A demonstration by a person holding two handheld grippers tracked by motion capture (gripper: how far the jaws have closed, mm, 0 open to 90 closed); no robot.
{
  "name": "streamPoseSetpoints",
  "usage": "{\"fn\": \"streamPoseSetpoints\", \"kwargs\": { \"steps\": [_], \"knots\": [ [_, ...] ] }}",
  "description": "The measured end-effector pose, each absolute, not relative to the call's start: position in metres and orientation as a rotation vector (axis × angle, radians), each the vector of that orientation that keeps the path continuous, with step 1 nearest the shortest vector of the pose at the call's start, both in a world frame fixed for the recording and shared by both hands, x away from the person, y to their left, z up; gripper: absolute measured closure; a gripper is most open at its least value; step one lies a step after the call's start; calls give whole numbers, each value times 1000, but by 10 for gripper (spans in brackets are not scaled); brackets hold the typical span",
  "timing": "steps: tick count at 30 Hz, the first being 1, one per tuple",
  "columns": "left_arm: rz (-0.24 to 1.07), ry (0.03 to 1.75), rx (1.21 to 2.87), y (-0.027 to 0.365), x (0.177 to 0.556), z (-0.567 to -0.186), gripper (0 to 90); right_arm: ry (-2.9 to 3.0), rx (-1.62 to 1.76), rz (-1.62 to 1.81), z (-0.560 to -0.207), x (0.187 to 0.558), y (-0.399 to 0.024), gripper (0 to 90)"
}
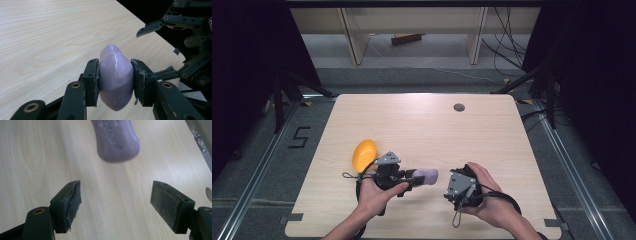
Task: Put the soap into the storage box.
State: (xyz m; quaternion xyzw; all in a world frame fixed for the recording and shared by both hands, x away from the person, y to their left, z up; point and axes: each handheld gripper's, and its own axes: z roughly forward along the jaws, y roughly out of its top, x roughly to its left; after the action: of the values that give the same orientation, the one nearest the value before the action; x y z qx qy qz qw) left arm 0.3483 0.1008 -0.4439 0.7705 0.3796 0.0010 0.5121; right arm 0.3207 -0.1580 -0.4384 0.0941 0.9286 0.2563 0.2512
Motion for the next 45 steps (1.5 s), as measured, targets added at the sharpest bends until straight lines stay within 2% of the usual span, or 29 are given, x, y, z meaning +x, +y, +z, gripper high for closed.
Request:
{"fn": "streamPoseSetpoints", "kwargs": {
  "steps": [10,13,18,45],
  "knots": [
    [66,919,1848,114,346,-439,592,2534,368,719,-444,320,-173,267],
    [87,923,1846,117,346,-437,592,2517,389,743,-446,321,-176,303],
    [105,939,1838,125,347,-437,592,2508,457,764,-446,322,-181,311],
    [268,993,1845,149,346,-430,592,2528,521,775,-452,321,-185,307]
  ]
}}
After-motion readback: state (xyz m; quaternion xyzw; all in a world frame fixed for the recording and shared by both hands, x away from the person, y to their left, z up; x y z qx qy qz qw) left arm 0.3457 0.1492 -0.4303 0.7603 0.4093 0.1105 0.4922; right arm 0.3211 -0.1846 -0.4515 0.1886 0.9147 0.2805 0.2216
